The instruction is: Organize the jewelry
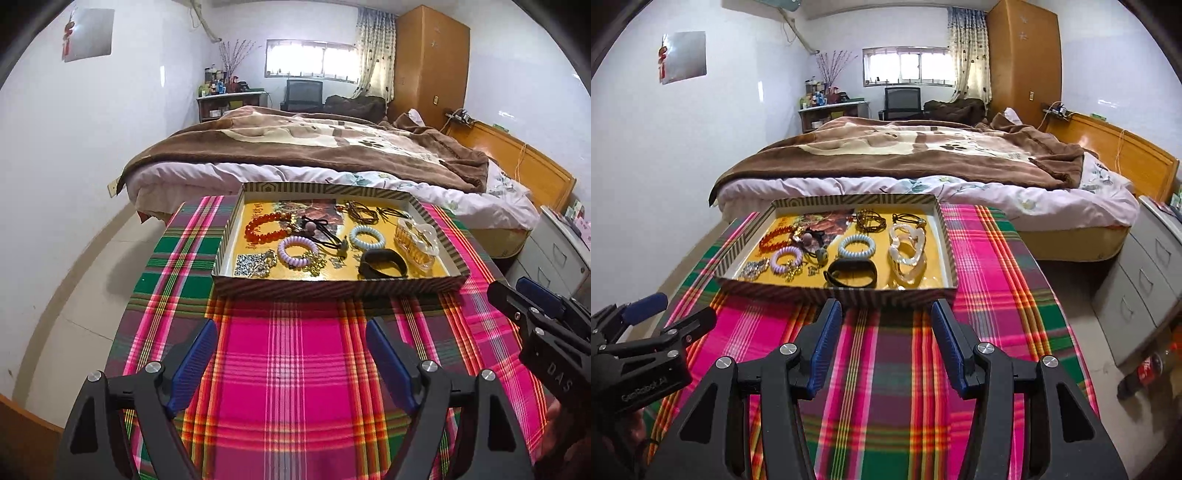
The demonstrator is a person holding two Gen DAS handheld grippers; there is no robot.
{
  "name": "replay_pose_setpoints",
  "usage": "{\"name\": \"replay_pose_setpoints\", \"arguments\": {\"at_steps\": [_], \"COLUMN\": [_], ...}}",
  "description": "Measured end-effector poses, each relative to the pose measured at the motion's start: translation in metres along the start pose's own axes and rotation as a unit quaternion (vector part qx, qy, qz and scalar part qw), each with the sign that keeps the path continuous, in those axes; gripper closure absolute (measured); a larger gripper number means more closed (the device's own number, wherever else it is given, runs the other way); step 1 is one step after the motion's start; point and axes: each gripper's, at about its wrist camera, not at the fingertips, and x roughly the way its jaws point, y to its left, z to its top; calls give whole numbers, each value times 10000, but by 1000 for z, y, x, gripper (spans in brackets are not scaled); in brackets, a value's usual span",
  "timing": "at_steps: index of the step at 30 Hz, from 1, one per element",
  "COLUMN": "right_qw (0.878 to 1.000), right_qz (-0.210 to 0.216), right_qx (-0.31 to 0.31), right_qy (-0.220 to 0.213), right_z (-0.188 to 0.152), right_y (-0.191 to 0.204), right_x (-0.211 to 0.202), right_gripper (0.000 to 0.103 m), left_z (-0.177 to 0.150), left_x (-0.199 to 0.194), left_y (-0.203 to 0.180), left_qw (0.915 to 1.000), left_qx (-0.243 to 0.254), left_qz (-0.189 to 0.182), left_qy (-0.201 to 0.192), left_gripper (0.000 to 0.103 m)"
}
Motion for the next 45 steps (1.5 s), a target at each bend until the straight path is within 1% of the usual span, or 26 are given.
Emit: {"name": "replay_pose_setpoints", "arguments": {"at_steps": [4,12,20,30,38,41,45], "right_qw": [9999,9998,9998,9999,9999,9999,9999], "right_qz": [5,5,15,44,65,62,57], "right_qx": [63,181,188,146,109,101,97], "right_qy": [-88,-63,-30,-9,31,38,41], "right_z": [-5,-12,-14,-16,-17,-18,-19], "right_y": [-1,-3,-2,1,4,5,6], "right_x": [-10,-13,-13,-14,-13,-12,-12], "right_gripper": [51,51,51,51,51,51,51], "left_z": [-3,-8,-11,-12,-15,-17,-18], "left_x": [-5,-7,-6,-11,-11,-11,-12], "left_y": [-7,-10,-12,-11,-10,-11,-10], "left_qw": [9999,9999,9996,9998,10000,9999,9999], "left_qx": [105,112,175,121,88,116,125], "left_qz": [127,115,227,142,15,95,102], "left_qy": [-27,19,50,-43,26,12,-18], "left_gripper": [21,21,21,21,21,21,21]}}
